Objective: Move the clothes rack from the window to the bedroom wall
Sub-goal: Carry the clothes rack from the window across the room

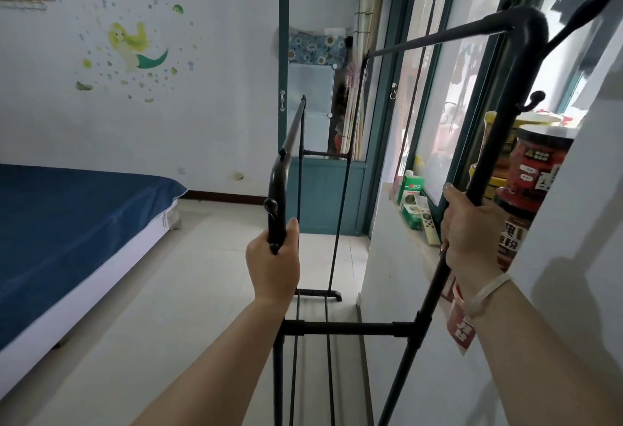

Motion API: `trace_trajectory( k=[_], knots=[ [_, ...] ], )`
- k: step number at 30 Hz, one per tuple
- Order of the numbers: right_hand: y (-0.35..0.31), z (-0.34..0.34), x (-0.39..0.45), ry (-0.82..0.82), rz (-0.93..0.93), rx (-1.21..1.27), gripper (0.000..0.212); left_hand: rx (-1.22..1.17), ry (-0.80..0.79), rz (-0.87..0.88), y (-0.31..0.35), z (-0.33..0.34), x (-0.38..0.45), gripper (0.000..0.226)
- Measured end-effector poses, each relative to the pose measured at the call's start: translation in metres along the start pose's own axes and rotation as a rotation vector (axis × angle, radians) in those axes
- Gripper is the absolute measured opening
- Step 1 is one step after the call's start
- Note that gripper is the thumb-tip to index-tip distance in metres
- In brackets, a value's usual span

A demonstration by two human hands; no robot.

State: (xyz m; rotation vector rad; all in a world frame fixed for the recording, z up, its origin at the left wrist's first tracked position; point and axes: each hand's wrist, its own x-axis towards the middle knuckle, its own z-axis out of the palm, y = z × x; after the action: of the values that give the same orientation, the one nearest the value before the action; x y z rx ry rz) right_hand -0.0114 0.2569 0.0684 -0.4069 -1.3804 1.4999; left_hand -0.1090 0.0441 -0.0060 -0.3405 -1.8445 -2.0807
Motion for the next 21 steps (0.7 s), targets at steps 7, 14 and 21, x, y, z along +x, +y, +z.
trace_trajectory(
  k=[7, 14, 21],
  knots=[
    [0.018, 0.019, 0.033, -0.082, 0.003, 0.021, 0.055, -0.002, 0.007, 0.001, -0.014, 0.022, 0.025, 0.05],
    [0.035, 0.035, 0.06, -0.104, 0.023, 0.054, 0.051, -0.026, 0.008, -0.031, -0.023, 0.036, 0.049, 0.051],
    [0.049, 0.066, 0.072, -0.116, 0.015, 0.081, 0.041, 0.015, 0.031, 0.021, -0.035, 0.036, 0.081, 0.054]
  ],
)
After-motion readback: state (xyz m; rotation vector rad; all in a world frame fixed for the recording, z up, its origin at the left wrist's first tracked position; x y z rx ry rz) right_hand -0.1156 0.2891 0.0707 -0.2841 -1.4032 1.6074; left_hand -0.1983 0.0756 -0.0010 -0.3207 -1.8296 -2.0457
